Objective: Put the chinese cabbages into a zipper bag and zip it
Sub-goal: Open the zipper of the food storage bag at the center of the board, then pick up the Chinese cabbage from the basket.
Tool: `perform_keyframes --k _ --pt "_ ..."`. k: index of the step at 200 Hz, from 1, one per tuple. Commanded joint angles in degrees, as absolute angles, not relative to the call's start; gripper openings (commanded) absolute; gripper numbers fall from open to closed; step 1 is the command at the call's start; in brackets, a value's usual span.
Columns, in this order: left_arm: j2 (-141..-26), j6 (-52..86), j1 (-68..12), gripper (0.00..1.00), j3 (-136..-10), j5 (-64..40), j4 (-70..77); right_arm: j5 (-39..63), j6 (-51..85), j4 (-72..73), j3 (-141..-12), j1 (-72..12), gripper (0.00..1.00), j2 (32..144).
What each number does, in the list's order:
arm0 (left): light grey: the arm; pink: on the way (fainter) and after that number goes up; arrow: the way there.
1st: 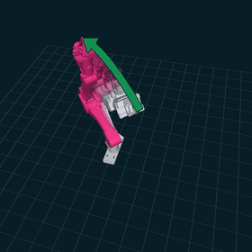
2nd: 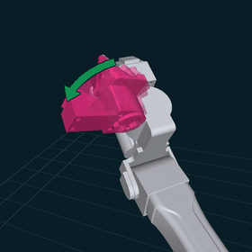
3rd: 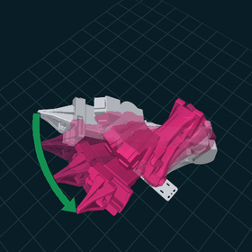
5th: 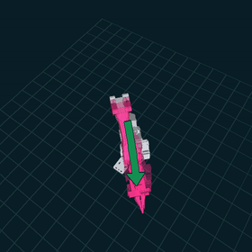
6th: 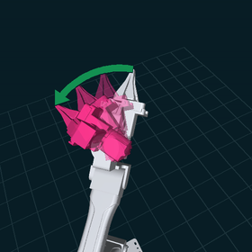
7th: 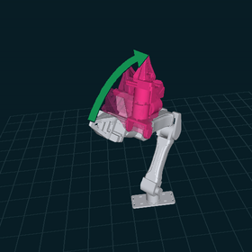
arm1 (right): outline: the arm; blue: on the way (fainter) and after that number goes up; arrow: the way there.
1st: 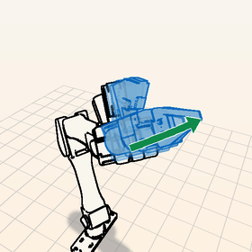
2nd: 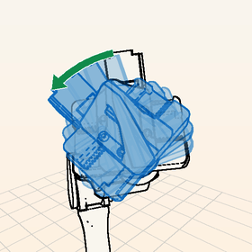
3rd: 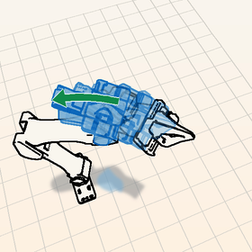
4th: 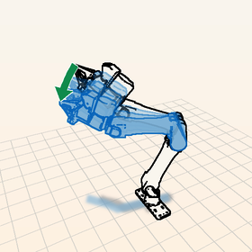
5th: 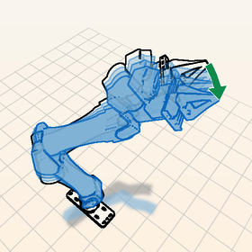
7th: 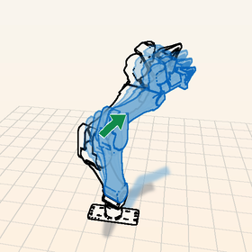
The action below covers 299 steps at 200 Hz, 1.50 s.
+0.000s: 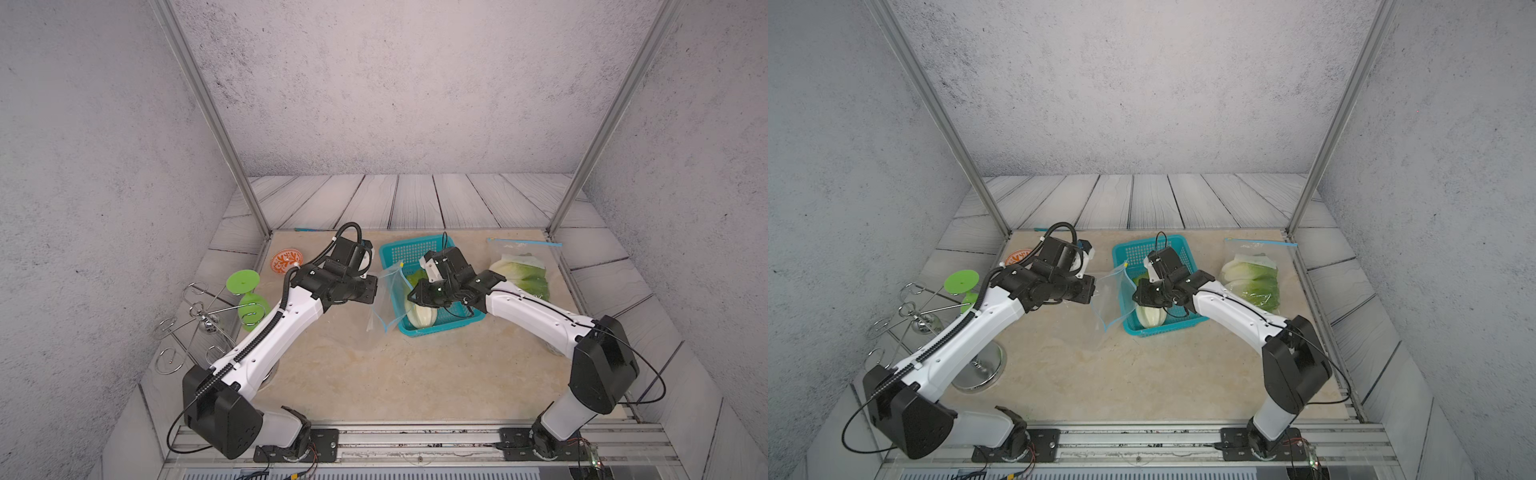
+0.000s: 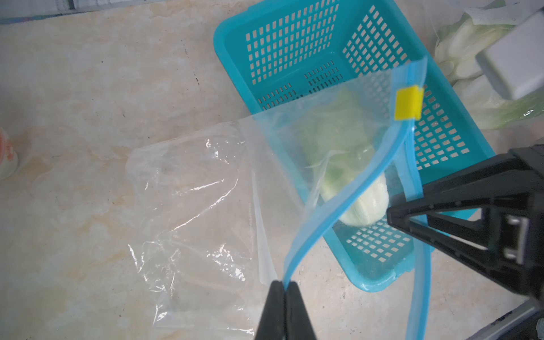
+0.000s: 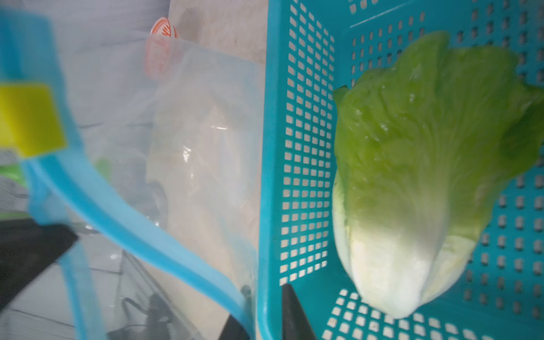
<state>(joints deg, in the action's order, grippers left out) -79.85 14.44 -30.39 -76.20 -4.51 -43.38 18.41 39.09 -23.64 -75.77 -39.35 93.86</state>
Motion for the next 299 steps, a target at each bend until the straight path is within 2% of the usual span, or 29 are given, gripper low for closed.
perform_keyframes --k 1,49,75,98,118,124,192,204,221,245,274,299 --pt "-81.2 15.2 -30.8 0.00 -75.8 -5.3 -41.7 20.2 35.4 -26.4 -79.3 -39.5 0.36 94.2" --pt "-84.9 15.9 -31.6 0.00 -76.5 -5.2 -40.0 23.8 28.6 -28.0 -82.5 -34.9 0.70 92.3" --pt "-86.6 16.5 -31.7 0.00 -76.7 -5.7 -39.8 16.0 23.7 -30.1 -83.6 -31.5 0.86 95.2" --pt "-86.4 16.9 -31.7 0.00 -76.7 -6.2 -39.6 9.8 19.4 -34.8 -87.8 -31.0 0.91 101.9" --pt "-85.9 16.8 -31.7 0.00 -76.5 -6.3 -39.4 9.4 19.6 -32.6 -89.6 -31.0 0.94 105.3" --pt "-85.8 16.9 -31.7 0.00 -76.4 -6.5 -39.4 9.2 19.8 -31.7 -90.2 -31.0 1.00 106.2" --pt "-85.5 17.1 -31.7 0.00 -76.6 -7.3 -38.9 7.1 20.8 -37.6 -101.4 -31.4 1.00 122.9" --pt "-85.5 17.3 -31.7 0.00 -76.6 -7.7 -38.7 6.8 21.2 -38.1 -102.1 -31.4 0.96 124.9" --pt "-85.6 17.4 -31.7 0.00 -76.6 -8.0 -38.7 7.0 21.8 -37.5 -102.0 -31.0 0.85 125.3" --pt "-85.4 17.4 -31.7 0.00 -76.6 -8.0 -38.9 10.1 23.1 -34.0 -100.2 -30.1 0.64 122.9" --pt "-85.1 17.7 -31.7 0.00 -77.4 -8.1 -39.2 14.2 25.1 -30.9 -98.7 -28.0 0.27 119.9" --pt "-85.1 18.8 -31.4 0.00 -77.9 -8.4 -39.9 15.8 25.1 -27.2 -96.1 -26.8 0.13 114.5"
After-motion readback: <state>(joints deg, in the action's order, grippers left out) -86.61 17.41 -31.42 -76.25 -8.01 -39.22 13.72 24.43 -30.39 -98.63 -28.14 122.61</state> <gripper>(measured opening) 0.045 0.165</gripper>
